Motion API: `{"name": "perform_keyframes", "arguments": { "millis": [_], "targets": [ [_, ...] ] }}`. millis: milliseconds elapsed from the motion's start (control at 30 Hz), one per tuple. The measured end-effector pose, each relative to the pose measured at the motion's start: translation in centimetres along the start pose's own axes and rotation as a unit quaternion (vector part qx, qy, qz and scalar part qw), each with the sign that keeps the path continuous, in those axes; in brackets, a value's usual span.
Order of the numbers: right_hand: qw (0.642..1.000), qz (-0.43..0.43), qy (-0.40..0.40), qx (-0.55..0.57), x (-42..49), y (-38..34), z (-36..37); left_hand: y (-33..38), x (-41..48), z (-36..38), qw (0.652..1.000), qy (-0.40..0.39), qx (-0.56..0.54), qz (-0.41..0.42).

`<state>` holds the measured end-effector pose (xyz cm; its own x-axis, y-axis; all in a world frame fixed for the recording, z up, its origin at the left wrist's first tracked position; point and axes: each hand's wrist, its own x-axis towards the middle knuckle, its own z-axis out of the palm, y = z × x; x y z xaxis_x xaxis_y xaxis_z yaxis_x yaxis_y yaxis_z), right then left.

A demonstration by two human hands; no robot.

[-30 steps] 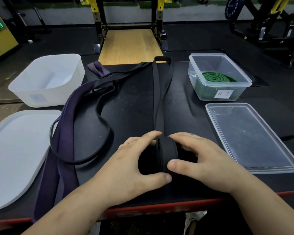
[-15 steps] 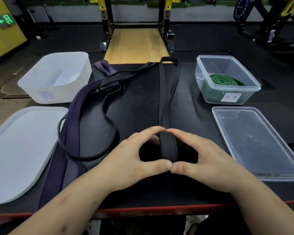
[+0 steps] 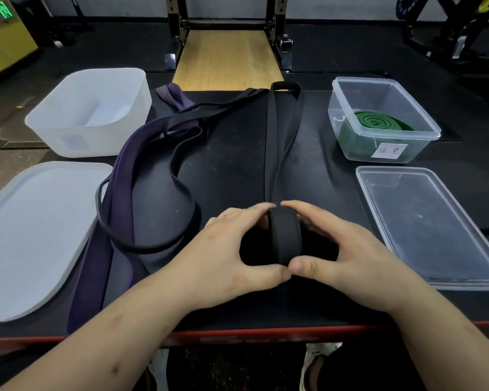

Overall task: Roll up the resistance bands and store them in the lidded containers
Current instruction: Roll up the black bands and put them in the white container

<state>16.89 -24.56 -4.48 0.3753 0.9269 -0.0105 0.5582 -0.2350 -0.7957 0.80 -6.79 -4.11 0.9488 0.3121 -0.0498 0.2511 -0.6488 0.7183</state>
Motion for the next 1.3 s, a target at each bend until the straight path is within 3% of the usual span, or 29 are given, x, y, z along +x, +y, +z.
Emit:
{"name": "perform_keyframes", "arguments": {
  "millis": [133,300,533,700,900,1100,1200,1300],
  "targets": [
    [0.999,-0.004,0.032,0.009,0.8,-0.3,0.4,0.2,0.0,0.1,1.0,0.018,-0.013,-0.003],
    [1.0,-0.003,0.012,-0.018,0.6,-0.3,-0.1,0.1,0.4,0.1,1.0,0.027,-0.003,-0.007],
    [0.999,-0.022,-0.011,0.031,0.1,-0.4,-0.4,0.4,-0.4,0.2,1.0,-0.001,0.013,0.002],
    [1.0,-0.024,0.002,-0.013,0.3,-0.3,-0.2,0.4,-0.1,0.2,1.0,0.013,0.006,0.009],
    [0.998,-0.039,0.0,0.045,0.1,-0.6,0.1,0.4,-0.6,0.2,1.0,-0.002,-0.002,0.007],
    [0.999,0.001,-0.018,0.043,0.4,-1.3,-0.1,0.4,-0.7,0.0,1.0,-0.02,0.002,0.006],
    [0.997,0.04,0.054,-0.024,2.4,-1.0,-0.6,0.6,-0.6,-0.1,1.0,-0.026,0.008,0.002],
    [0.97,0.148,0.142,-0.133,7.0,-0.3,-1.2,0.6,-0.6,-0.3,1.0,-0.028,0.004,0.0]
  ]
}}
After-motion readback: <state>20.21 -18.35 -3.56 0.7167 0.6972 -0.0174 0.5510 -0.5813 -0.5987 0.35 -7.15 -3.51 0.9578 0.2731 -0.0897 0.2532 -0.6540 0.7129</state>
